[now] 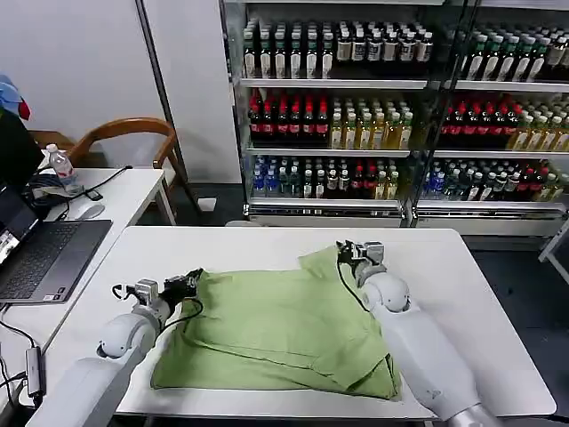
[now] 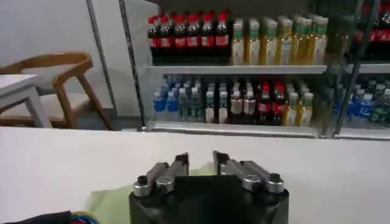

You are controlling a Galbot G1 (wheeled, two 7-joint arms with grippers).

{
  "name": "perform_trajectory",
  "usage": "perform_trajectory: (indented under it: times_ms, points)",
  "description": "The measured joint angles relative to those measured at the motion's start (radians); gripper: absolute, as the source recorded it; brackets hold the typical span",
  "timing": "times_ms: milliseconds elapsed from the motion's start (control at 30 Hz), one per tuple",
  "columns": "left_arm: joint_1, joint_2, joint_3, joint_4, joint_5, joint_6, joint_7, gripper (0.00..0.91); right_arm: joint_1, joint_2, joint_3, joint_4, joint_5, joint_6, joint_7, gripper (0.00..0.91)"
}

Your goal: Fold and organize the clothes.

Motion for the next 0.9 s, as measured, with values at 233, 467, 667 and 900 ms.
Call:
perform_trajectory:
  times_ms: [233, 467, 667, 900]
  points:
    - [-0.007, 0.0, -0.002, 0.013, 0.001, -0.004, 0.005, 0.05, 0.03, 0.022, -0.005, -0.065, -0.004, -0.006, 0.001, 0.907]
    - [-0.02, -0.009, 0.009, 0.028, 0.007, -0.009, 0.01, 0.05, 0.036, 0.036, 0.008, -0.113, -0.004, -0.024, 0.002, 0.786]
    - [-0.023, -0.011, 0.016, 0.032, 0.011, -0.011, 0.011, 0.05, 0.041, 0.048, 0.011, -0.128, 0.003, -0.03, -0.012, 0.0]
    - [-0.021, -0.008, 0.016, 0.032, 0.014, -0.014, 0.012, 0.05, 0.057, 0.061, 0.019, -0.155, 0.007, -0.031, -0.022, 0.0]
